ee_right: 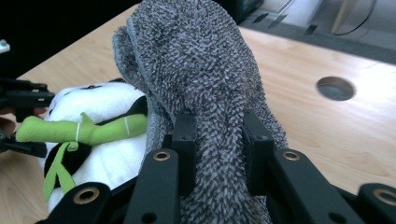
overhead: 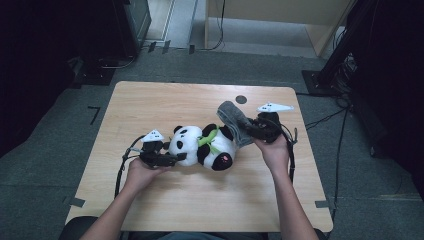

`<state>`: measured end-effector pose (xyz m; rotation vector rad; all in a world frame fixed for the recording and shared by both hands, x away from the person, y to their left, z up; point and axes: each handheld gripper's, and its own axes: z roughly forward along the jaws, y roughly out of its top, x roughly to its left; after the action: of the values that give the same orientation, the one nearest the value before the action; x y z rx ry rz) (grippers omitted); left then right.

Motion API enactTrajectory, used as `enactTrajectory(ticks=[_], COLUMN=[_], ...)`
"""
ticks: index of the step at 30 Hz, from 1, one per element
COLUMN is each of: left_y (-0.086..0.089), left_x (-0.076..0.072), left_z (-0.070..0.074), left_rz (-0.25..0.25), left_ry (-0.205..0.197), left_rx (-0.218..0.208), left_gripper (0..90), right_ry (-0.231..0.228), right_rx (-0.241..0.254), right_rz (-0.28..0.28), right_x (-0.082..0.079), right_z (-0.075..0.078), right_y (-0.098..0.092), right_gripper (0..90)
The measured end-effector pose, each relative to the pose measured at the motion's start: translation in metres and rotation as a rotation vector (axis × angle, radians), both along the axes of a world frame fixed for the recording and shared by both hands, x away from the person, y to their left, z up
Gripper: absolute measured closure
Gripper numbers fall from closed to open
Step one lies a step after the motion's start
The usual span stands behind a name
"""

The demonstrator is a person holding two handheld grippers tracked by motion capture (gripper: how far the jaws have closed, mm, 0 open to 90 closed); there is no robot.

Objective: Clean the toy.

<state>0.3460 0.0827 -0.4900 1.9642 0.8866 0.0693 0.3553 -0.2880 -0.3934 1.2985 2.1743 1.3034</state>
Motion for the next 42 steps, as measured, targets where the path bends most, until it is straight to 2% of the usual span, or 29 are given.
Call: enactTrajectory(ticks=[4,6,9,14,17,19,20,22,24,28,36,39,42], left_y=[0.000,0.000,-0.001,-0.004,-0.007,-0.012,-0.013,-0.012,-0.010,-0.009,-0.009,-0.009,-0.009], left_x=[0.000,0.000,0.000,0.005,0.006,0.005,0.004,0.004,0.003,0.002,0.000,0.000,-0.001], left_z=[0.000,0.000,0.000,-0.003,-0.004,-0.008,-0.010,-0.009,-0.009,-0.009,-0.009,-0.008,-0.008], left_rz=[-0.003,0.001,0.003,-0.007,-0.020,-0.037,-0.036,-0.015,0.000,0.006,0.013,0.013,0.014], left_ry=[-0.001,0.003,0.005,0.022,0.022,-0.003,-0.014,0.006,-0.008,-0.015,-0.019,-0.022,-0.028], left_rx=[0.005,-0.002,-0.004,-0.017,-0.003,0.055,0.071,0.053,0.044,0.043,0.036,0.042,0.047], left_gripper=[23.8,23.5,20.8,10.8,4.1,0.0,0.0,0.0,7.1,12.8,14.7,14.7,14.7], right_ry=[0.040,0.030,0.057,0.073,0.073,0.075,0.076,0.077,0.083,0.099,0.133,0.147,0.126], right_rx=[-0.041,-0.036,-0.014,0.002,-0.007,-0.008,-0.008,-0.004,-0.008,0.002,-0.045,-0.070,-0.066], right_rz=[0.030,0.027,0.021,0.023,0.031,0.038,0.039,0.039,0.035,0.032,0.002,-0.028,-0.061], right_x=[0.005,0.006,0.007,0.009,0.009,0.009,0.009,0.009,0.010,0.011,0.012,0.013,0.010], right_z=[-0.012,-0.016,-0.019,-0.024,-0.025,-0.026,-0.026,-0.027,-0.028,-0.028,-0.032,-0.034,-0.029], right_y=[0.011,0.012,0.007,0.005,0.008,0.009,0.009,0.009,0.007,0.000,-0.012,-0.019,-0.029], right_gripper=[72.3,72.3,72.4,72.9,73.3,73.4,73.4,73.3,73.2,73.0,73.3,73.4,73.6])
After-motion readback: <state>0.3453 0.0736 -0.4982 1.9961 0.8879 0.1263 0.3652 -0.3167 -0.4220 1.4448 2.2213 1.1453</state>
